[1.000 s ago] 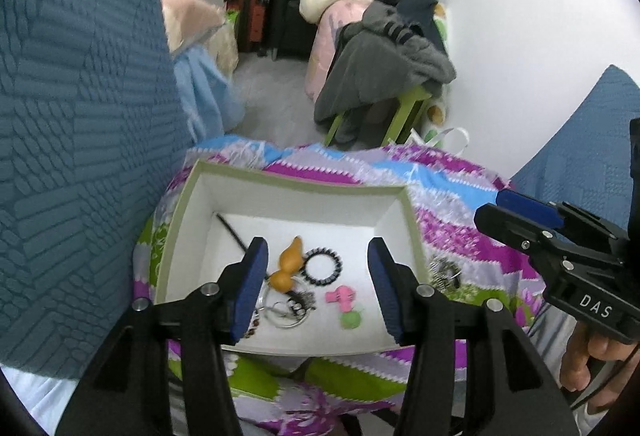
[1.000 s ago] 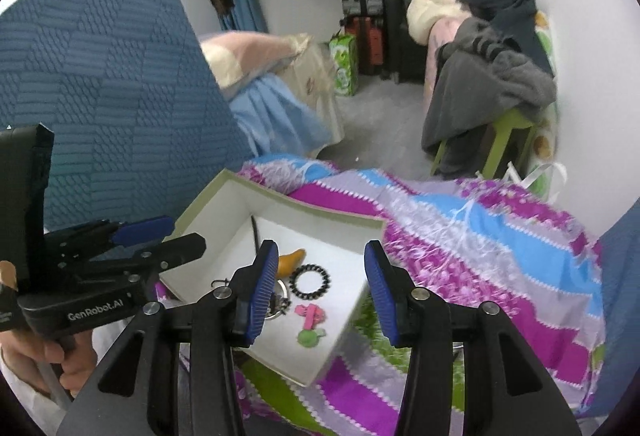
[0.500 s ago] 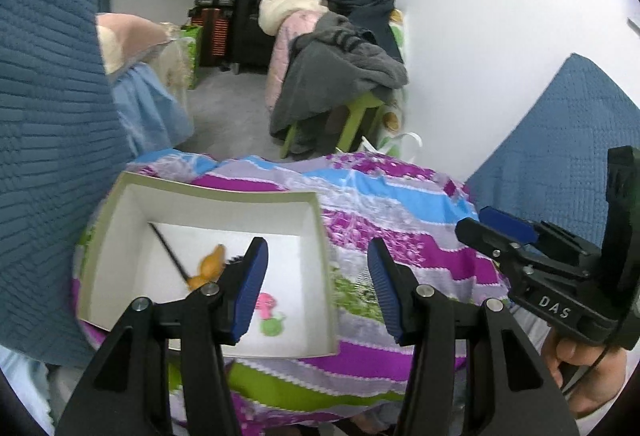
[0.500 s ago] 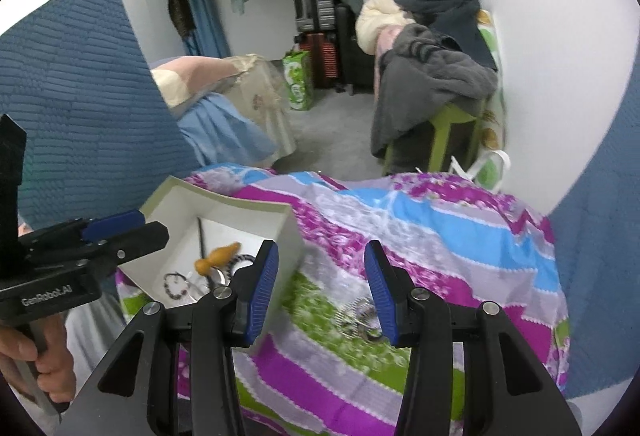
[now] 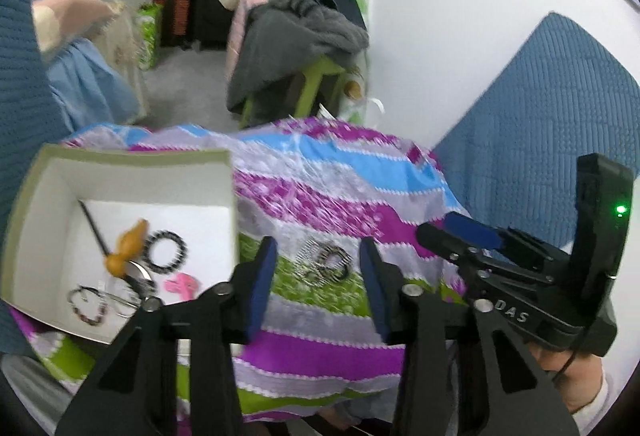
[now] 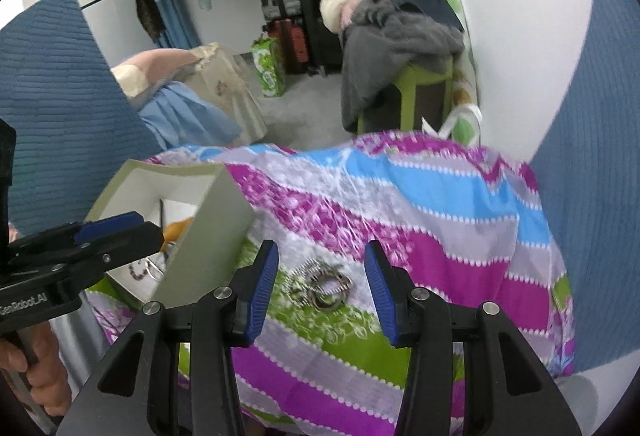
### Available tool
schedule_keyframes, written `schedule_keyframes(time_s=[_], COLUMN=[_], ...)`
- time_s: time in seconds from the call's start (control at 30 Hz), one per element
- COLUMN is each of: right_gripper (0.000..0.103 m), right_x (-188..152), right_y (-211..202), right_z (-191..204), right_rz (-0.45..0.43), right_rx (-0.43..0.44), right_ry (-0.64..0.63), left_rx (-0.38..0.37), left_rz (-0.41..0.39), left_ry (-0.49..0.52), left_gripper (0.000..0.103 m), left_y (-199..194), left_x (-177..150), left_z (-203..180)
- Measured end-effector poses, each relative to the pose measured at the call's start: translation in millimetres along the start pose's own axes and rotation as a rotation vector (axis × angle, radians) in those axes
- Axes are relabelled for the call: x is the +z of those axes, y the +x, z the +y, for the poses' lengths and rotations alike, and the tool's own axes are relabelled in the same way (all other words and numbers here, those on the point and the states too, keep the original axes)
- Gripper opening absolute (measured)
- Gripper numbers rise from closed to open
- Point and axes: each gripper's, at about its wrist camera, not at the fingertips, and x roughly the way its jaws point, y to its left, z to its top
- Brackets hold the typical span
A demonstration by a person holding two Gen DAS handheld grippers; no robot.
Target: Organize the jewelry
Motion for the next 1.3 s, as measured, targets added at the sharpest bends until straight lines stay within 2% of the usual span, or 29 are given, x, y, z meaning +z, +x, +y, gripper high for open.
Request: schedule_keyframes(time_s=[0.23,0.33,0.5,0.63,0.77,0.9,0.97,1.17,1.3], right_gripper=[0.04,0.035,0.033,0.031,0.023,0.009,0.006,0.006,0.006], right_x=[-30.2,-38.9,-43.9,-42.6,-46.1,-48.9,-49.3,-56.9,-64.6], right_y=[39.1,58.3,95.5,113.7,129.3,129.9,125.4,108.9,101.3], right_z=[-23.7,-29.3,-34.5,-30.6,-26.7,-24.7,-24.4,-34.4,-43.1], right_rz=[0.102,0.14,0.213,0.234,0.264,0.275,0.276,0.312,0.349], right_rx=[0.02,0.038,0.083,0.106,0.115,0.132,0.138,0.111,0.056], right_ry=[0.014,0.014,0.01,-0.016,-0.043,-0.068,-0.076,-0.056,-0.052], left_rx=[-0.004,0.004,0.03,0.041,0.058,0.059,0.068,0.069,0.062], left_rz=[0.105,0.151,0.196,0.218,0.228,0.231,0.234,0.255,0.281], left_ry=[-0.005,-0.023,-0.041,-0.051,-0.062,-0.085,-0.086,-0.069,-0.041], left_gripper=[0.023,0.017,0.017,0.017,0.017,0.017,0.017,0.017,0.02], left_y=[43.6,59.2,78.5,86.6,90.4,93.1,96.2,104.6,112.9], left_x=[-16.4,-23.9,-33.4,-35.8,-36.7,-35.4,-34.6,-35.8,-38.1], left_z=[-11.8,-11.5,-11.2,-9.4,-6.7,-3.0,-2.6,-4.6,-11.4])
